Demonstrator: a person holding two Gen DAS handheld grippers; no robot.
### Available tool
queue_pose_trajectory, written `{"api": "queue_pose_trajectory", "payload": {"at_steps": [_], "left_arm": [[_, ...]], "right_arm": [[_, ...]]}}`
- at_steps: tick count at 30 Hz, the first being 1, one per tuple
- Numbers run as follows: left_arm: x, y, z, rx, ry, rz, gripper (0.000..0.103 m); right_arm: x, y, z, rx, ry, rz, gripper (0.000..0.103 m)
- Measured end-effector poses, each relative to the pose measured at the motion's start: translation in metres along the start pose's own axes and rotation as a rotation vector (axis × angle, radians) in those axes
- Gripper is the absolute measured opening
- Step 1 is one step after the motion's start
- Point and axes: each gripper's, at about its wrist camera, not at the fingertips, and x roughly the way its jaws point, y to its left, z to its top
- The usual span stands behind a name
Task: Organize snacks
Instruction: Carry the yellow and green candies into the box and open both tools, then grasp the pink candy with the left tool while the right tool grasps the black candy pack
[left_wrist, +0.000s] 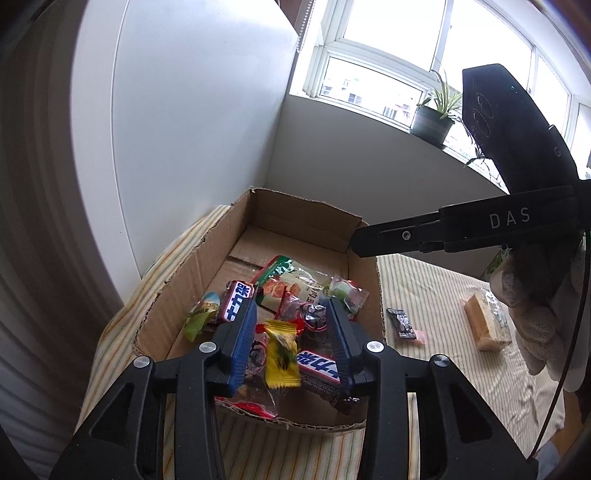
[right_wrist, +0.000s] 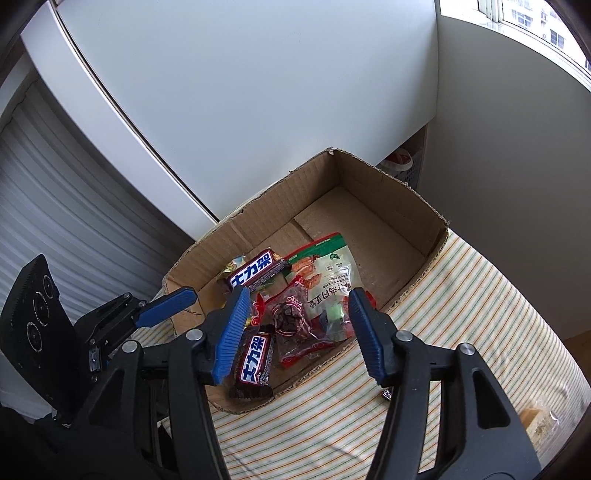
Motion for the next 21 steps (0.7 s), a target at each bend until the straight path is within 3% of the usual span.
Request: {"api": "queue_pose_trajectory", "payload": {"at_steps": [13,21], "left_arm": [[-0.001,-0.015,-0.001,0.033,-0.007,-0.028,0.037],[-0.003,-0.036,-0.005,0.082,-0.001,-0.081,0.037]], "right_arm": [[-0.027,-0.053,-0.027,0.085,-0.017,-0.075,0.058],[-0.008,-0.09,-0.054,0.166,0.076,-0.123,0.058]]}}
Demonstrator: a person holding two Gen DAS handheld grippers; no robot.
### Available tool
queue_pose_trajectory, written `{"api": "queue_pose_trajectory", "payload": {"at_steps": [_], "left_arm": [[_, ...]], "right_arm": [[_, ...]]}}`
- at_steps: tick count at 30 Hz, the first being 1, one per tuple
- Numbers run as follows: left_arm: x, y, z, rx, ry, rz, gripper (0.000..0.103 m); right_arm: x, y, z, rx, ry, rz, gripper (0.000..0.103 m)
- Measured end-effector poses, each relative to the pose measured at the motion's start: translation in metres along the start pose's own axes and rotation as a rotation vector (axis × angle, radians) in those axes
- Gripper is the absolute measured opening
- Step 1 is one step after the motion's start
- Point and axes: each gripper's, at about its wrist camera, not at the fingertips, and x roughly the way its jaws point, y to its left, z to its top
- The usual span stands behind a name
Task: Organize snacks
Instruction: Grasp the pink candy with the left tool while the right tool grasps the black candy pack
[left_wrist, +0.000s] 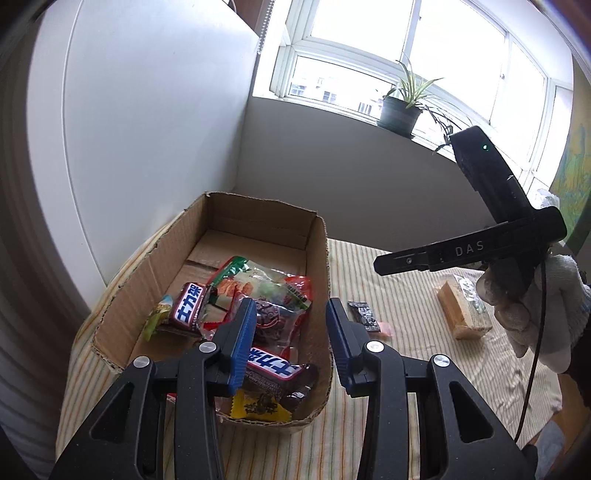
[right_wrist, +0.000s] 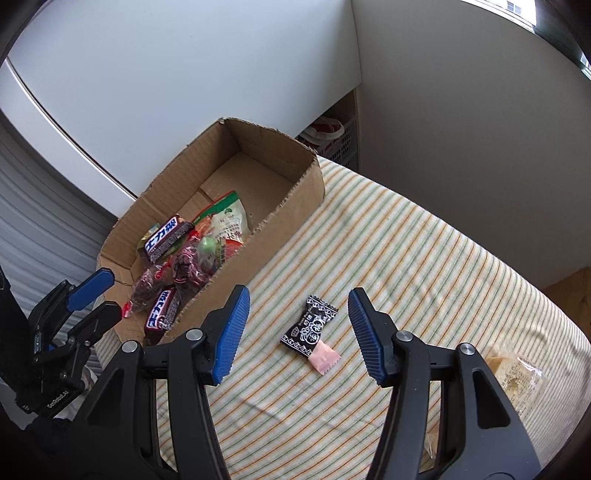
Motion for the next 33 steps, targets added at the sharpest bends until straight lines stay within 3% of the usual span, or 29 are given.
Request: {"api": "queue_pose_trajectory", "payload": {"at_steps": [12,17,21,26,33], "left_arm": [[0.01,-0.052,-0.019,0.116,0.076,-0.136,0.037],[0.015,-0.069,-0.027,0.146,0.119,-0.177,0.033],[0.021,-0.077,-0.031,0.158,0.143,-0.182,0.033],[0.036,-0.085,-0.036,0.156,0.191,-0.186,0.033],[0.058,-0.093,-0.039,0.142,0.257,-0.172,0.033]], "right_arm": [[0.051,-0.008,-0.01,0.034,0.121,0.024,0.057],[0.064,-0.001,-0.009,0.019,0.142,0.004,0.05],[0.068,0.0,-0.008,-0.001,0.139,-0.023,0.044],[0.07,0.0,-0.009,-0.038,0.149,-0.069,0.027],[0.062,-0.016,-0.014,-0.04,0.141,-0.054,0.025]]}}
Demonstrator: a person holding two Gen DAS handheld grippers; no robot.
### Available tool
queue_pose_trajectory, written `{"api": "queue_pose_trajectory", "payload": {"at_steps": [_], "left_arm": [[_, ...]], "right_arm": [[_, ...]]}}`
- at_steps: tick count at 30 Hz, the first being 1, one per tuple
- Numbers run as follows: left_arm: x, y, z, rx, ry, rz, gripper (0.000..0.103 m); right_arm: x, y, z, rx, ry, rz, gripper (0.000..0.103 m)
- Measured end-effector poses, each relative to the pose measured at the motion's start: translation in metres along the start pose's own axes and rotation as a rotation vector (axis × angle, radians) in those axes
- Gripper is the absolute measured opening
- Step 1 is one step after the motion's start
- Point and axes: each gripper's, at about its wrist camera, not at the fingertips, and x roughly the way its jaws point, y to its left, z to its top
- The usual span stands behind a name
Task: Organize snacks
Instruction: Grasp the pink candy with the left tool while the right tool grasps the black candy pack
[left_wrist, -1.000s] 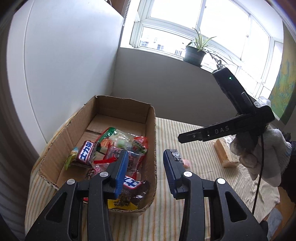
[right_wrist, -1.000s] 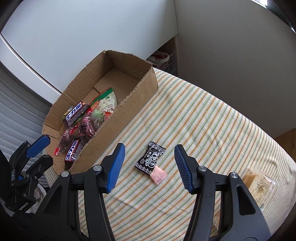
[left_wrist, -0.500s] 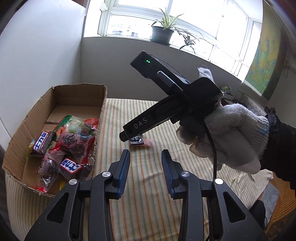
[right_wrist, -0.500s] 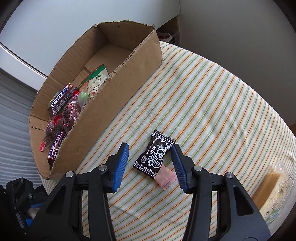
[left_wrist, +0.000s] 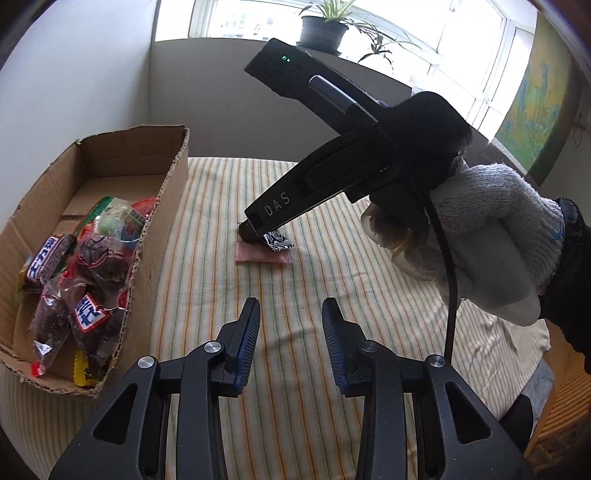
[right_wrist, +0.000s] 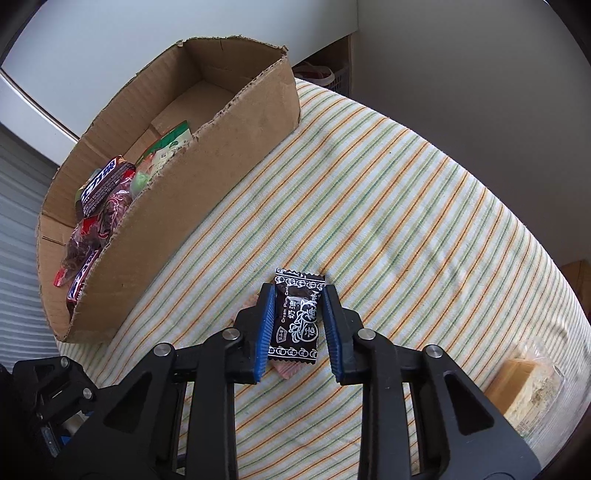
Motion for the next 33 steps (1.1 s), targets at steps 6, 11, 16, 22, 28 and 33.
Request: {"api": "queue_pose_trajectory", "payload": {"at_steps": [6,11,16,22,28,33], "left_arm": [[0.026,-0.005,0.006,0.004,0.068,0.041,0.033],[0.047,0.003,0.016,-0.04,0.111,0.064,0.033],[0.058,0.004,0.033,-0.058,0.111,0.09,0.033],[0.072,-0.003,0.049,-0.038,0.114,0.127,0.037],[0.084,-0.019,0.052,0.055,0.11,0.198,0.037],[0.088,-0.027,0.048,0.1,0.095,0.213,0.03]], "right_arm": [[-0.011,-0.029,-0.009,0.025,-0.01,0.012,0.025],[-0.018,-0.056,-0.018,0.056,-0.014,0.022,0.025],[-0.023,-0.072,-0.027,0.078,-0.023,0.041,0.025],[-0.025,-0.082,-0.034,0.099,-0.035,0.05,0.025],[-0.032,-0.096,-0.047,0.104,-0.04,0.061,0.025],[-0.034,-0.095,-0.054,0.094,-0.042,0.051,0.025]]}}
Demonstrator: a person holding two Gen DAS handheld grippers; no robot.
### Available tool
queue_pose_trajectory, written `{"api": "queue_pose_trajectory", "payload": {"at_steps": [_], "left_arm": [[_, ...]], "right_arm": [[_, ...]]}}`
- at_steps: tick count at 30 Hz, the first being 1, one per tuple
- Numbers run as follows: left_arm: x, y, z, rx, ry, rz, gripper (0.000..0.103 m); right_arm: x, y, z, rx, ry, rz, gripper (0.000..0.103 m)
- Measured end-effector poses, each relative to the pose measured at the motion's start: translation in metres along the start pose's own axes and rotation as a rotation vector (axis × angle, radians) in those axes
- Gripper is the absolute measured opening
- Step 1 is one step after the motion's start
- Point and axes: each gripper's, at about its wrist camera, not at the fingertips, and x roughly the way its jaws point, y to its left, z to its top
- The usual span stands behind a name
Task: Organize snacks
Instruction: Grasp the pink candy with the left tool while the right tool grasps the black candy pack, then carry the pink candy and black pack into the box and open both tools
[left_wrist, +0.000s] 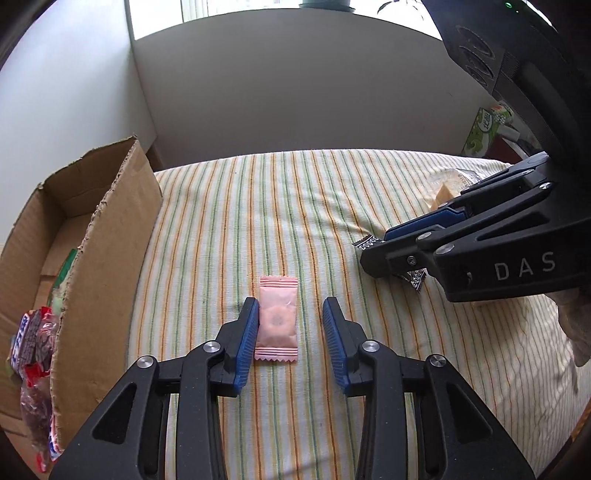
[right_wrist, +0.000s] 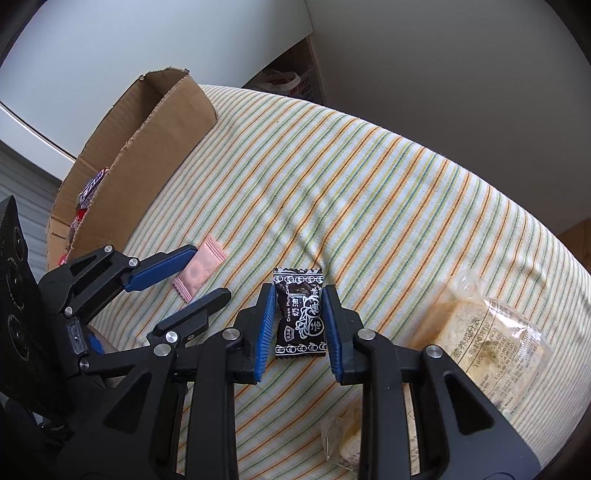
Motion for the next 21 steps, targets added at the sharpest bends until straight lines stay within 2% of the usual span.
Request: {"api": "queue_pose_trajectory", "payload": {"at_steps": [4,14,21], "left_arm": [[-0.001,0.001,-0.002,0.021,-0.007,0.001,0.019],[-0.007,0.015,-0.007,-0.002,-0.022,-0.024,0.018],[-0.036,0.023,-0.006,-0.022,-0.094,-0.067,0.018]], "right_arm": [[0.003,0.013,-0.004,0.004,0.002,-0.017,0.026],[-0.006,0.026,-0.013,0.027,-0.013,-0.032,0.024],[-0.034,0.031,-0.015,0.043,-0.071,-0.026,0.024]]}}
